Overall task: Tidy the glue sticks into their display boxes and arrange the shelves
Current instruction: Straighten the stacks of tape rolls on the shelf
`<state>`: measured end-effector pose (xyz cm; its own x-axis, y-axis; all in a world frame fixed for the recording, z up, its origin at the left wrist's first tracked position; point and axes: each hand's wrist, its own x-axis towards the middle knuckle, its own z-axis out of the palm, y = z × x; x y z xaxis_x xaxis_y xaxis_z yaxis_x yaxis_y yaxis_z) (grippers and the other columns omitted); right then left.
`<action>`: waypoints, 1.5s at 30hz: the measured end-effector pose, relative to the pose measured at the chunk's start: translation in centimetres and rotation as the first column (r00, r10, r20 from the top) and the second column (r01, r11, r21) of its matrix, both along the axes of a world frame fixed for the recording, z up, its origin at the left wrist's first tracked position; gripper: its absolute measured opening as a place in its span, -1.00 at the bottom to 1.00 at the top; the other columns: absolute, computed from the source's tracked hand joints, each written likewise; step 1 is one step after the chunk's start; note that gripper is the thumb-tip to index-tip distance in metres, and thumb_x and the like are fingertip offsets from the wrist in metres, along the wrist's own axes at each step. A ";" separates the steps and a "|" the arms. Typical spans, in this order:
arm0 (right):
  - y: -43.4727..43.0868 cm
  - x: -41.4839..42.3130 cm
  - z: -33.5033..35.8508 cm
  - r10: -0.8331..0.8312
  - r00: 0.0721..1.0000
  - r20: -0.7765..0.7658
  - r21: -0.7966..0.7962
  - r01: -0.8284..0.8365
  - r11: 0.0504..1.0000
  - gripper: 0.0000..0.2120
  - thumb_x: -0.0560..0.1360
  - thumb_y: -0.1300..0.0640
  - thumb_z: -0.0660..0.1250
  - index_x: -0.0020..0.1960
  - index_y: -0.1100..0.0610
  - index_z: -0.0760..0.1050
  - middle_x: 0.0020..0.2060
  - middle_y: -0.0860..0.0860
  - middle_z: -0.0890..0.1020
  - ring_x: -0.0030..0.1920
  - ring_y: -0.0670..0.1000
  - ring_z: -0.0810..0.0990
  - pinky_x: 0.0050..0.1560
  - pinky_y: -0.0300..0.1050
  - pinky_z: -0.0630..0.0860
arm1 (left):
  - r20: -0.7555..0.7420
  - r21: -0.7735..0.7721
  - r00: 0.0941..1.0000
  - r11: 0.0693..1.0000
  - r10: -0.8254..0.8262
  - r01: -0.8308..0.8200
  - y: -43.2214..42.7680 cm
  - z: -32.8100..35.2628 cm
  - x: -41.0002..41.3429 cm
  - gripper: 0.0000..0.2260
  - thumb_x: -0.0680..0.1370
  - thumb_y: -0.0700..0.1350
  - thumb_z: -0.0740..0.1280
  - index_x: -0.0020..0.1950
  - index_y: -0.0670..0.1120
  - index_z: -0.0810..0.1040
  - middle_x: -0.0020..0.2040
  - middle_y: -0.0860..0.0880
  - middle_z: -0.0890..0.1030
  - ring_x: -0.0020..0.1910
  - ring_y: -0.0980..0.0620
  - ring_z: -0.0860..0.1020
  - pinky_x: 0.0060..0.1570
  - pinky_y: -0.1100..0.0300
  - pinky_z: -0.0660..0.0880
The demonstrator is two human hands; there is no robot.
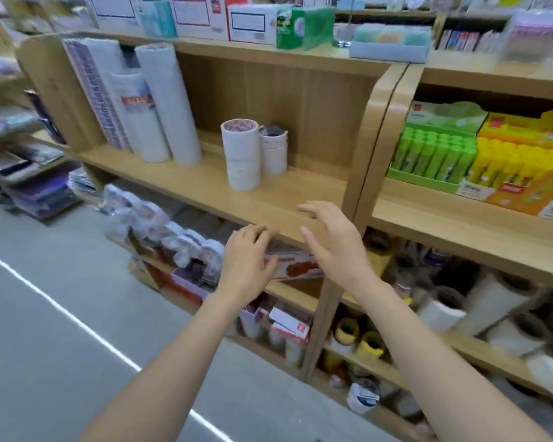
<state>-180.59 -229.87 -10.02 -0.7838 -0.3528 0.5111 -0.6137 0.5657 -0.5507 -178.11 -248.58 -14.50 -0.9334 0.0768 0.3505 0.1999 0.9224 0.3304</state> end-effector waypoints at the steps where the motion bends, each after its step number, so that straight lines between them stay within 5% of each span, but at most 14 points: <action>1: -1.7 -0.8 -0.2 0.009 0.998 0.059 0.030 -0.011 0.999 -0.67 0.59 0.12 0.30 0.35 0.05 0.45 0.34 -0.01 0.45 0.34 -0.05 0.41 0.31 -0.16 0.36 | 0.015 -0.020 1.000 1.000 0.016 -0.016 -1.6 -0.1 -0.5 -0.57 0.54 -0.04 0.36 0.40 -0.04 0.46 0.35 -0.08 0.48 0.37 -0.14 0.38 0.35 -0.12 0.30; 9: -12.7 -10.5 -3.6 0.014 0.953 0.303 0.221 -0.084 0.972 -0.55 0.58 0.01 0.30 0.45 -0.02 0.36 0.53 0.00 0.22 0.50 0.06 0.20 0.47 0.02 0.19 | 0.128 -0.061 0.987 0.994 0.101 -0.094 -12.1 -2.3 -7.9 -0.48 0.61 0.03 0.26 0.56 0.01 0.23 0.55 -0.12 0.24 0.55 -0.14 0.11 0.50 -0.07 0.03; 14: -17.3 -15.8 -6.8 -0.036 0.932 0.359 0.371 -0.107 0.922 -0.58 0.59 -0.05 0.26 0.42 0.01 0.39 0.39 0.01 0.43 0.39 0.08 0.37 0.38 0.02 0.32 | 0.223 -0.114 0.969 0.990 0.104 -0.080 -17.2 -3.9 -13.3 -0.46 0.65 0.09 0.16 0.60 0.04 0.10 0.60 -0.08 0.09 0.57 -0.08 0.03 0.51 -0.02 -0.08; 17: -20.0 -17.9 -7.5 -0.064 0.950 0.307 0.435 -0.081 0.897 -0.67 0.59 -0.06 0.25 0.30 0.01 0.49 0.22 -0.02 0.54 0.24 0.04 0.44 0.24 -0.01 0.40 | 0.261 -0.081 0.959 0.992 0.113 -0.094 -19.9 -5.3 -15.1 -0.50 0.64 0.13 0.12 0.57 0.05 0.20 0.57 -0.04 0.19 0.55 -0.07 0.11 0.51 -0.09 -0.06; 22: -26.2 -21.3 -7.0 -0.004 0.940 0.342 0.239 -0.083 0.968 -0.62 0.58 0.01 0.29 0.38 0.03 0.43 0.26 -0.01 0.52 0.24 0.00 0.50 0.21 -0.13 0.42 | 0.090 0.060 0.996 0.998 0.021 -0.027 -24.9 -5.7 -17.6 -0.60 0.56 0.12 0.11 0.23 0.00 0.59 0.16 0.00 0.58 0.18 -0.06 0.50 0.27 -0.07 0.38; 26: -32.6 -25.0 -6.9 -0.013 0.929 0.371 0.085 -0.020 0.996 -0.43 0.55 0.02 0.35 0.50 0.02 0.24 0.38 0.00 0.40 0.34 -0.01 0.42 0.25 -0.21 0.31 | -0.015 0.169 0.990 0.976 0.142 -0.137 -31.6 -5.0 -21.1 -0.62 0.58 -0.01 0.24 0.40 -0.02 0.43 0.36 -0.11 0.43 0.28 -0.13 0.41 0.26 -0.02 0.35; 32: -41.4 -30.5 -7.6 -0.123 0.887 0.444 -0.169 0.218 0.961 -0.13 0.49 0.01 0.45 0.59 0.07 -0.03 0.52 0.06 0.15 0.51 -0.02 0.13 0.43 -0.23 0.07 | -0.043 0.116 0.985 0.980 0.169 -0.163 -41.5 -4.5 -27.7 -0.25 0.54 -0.07 0.38 0.61 -0.05 0.03 0.60 -0.23 -0.03 0.57 -0.24 -0.01 0.48 -0.18 0.13; 36: -44.8 -32.9 -7.9 -0.230 0.877 0.423 -0.288 0.371 0.883 -0.01 0.43 0.04 0.51 0.59 0.12 -0.09 0.56 0.09 0.06 0.56 -0.01 0.03 0.56 0.05 0.06 | -0.083 0.061 0.994 0.996 0.071 -0.066 -45.2 -4.5 -31.0 -0.16 0.52 -0.05 0.40 0.62 0.01 -0.09 0.60 -0.23 -0.16 0.58 -0.17 -0.21 0.53 -0.16 -0.02; 40: -46.0 -34.5 -7.6 -0.275 0.870 0.410 -0.370 0.434 0.821 0.08 0.36 -0.02 0.54 0.60 0.07 -0.13 0.57 0.00 0.05 0.56 -0.05 0.07 0.55 0.08 0.10 | -0.146 0.065 0.989 0.997 -0.026 0.036 -46.5 -5.0 -33.5 -0.11 0.48 -0.08 0.44 0.61 0.01 -0.09 0.58 -0.28 -0.14 0.57 -0.21 -0.17 0.52 -0.16 0.04; 45: -46.1 -35.4 -7.9 -0.256 0.870 0.421 -0.415 0.436 0.798 0.04 0.26 -0.10 0.59 0.55 0.03 0.06 0.46 -0.08 0.34 0.44 -0.10 0.34 0.45 0.09 0.32 | -0.272 0.153 0.960 0.982 -0.064 0.109 -46.7 -5.3 -34.8 -0.14 0.36 -0.20 0.53 0.52 -0.04 0.11 0.52 -0.30 0.04 0.47 -0.34 0.23 0.31 -0.23 0.39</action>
<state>-216.01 -275.99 -17.95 -0.9532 0.1976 0.2287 -0.1609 0.3087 -0.9374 -212.91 -295.25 -19.81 -0.7977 0.0732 0.5986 0.3772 0.8350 0.4006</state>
